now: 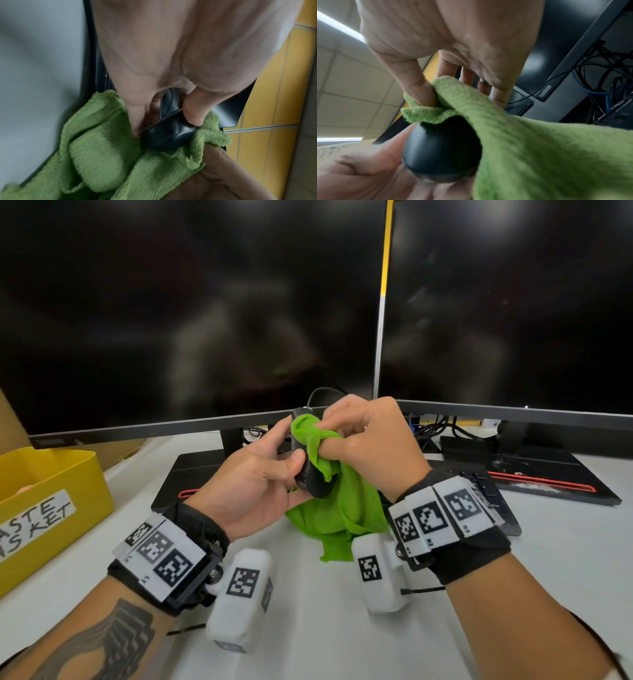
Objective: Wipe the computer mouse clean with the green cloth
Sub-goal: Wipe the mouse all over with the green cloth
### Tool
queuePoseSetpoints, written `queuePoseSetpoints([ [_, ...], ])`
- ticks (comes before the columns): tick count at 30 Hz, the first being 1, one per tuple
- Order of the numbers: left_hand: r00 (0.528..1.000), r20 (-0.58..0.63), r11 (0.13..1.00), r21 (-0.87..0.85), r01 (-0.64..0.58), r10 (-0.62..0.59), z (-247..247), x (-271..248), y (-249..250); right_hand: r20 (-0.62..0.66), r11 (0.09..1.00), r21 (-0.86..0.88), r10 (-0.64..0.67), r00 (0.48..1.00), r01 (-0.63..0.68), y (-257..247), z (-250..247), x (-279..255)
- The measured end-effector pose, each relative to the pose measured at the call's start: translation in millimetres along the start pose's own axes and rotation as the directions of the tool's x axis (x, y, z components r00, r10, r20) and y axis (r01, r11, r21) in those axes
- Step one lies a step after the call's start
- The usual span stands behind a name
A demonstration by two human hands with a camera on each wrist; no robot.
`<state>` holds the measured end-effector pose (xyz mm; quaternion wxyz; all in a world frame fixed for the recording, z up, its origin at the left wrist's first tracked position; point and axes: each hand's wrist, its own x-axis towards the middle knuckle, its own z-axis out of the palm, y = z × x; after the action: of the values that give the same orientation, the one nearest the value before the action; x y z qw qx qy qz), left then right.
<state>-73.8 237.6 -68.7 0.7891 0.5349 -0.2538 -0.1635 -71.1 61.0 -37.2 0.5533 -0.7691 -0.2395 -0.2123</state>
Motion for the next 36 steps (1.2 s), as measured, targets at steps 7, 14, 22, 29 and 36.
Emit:
queuePoseSetpoints([
  [7, 0.999, -0.032, 0.998, 0.058, -0.021, 0.023, -3, 1, 1, -0.167, 0.981, 0.045, 0.195, 0.966, -0.19, 2, -10, 3],
  [14, 0.965, -0.241, 0.975, 0.217, -0.048, 0.102, -7, 4, -2, -0.237, 0.964, 0.192, 0.229, 0.944, -0.185, -3, -11, 3],
  [22, 0.901, -0.35, 0.896, 0.437, -0.084, 0.255, -10, 5, -6, -0.241, 0.926, 0.307, 0.299, 0.923, -0.22, 3, -11, 7],
  [29, 0.849, -0.381, 0.843, 0.522, -0.129, 0.366, -9, 5, -5, -0.294, 0.936, 0.314, 0.254, 0.921, -0.158, 7, -10, 10],
  [36, 0.835, -0.326, 0.778, 0.604, -0.176, 0.443, -11, 4, -7, -0.311, 0.991, 0.069, 0.127, 0.942, -0.111, 9, -7, 5],
])
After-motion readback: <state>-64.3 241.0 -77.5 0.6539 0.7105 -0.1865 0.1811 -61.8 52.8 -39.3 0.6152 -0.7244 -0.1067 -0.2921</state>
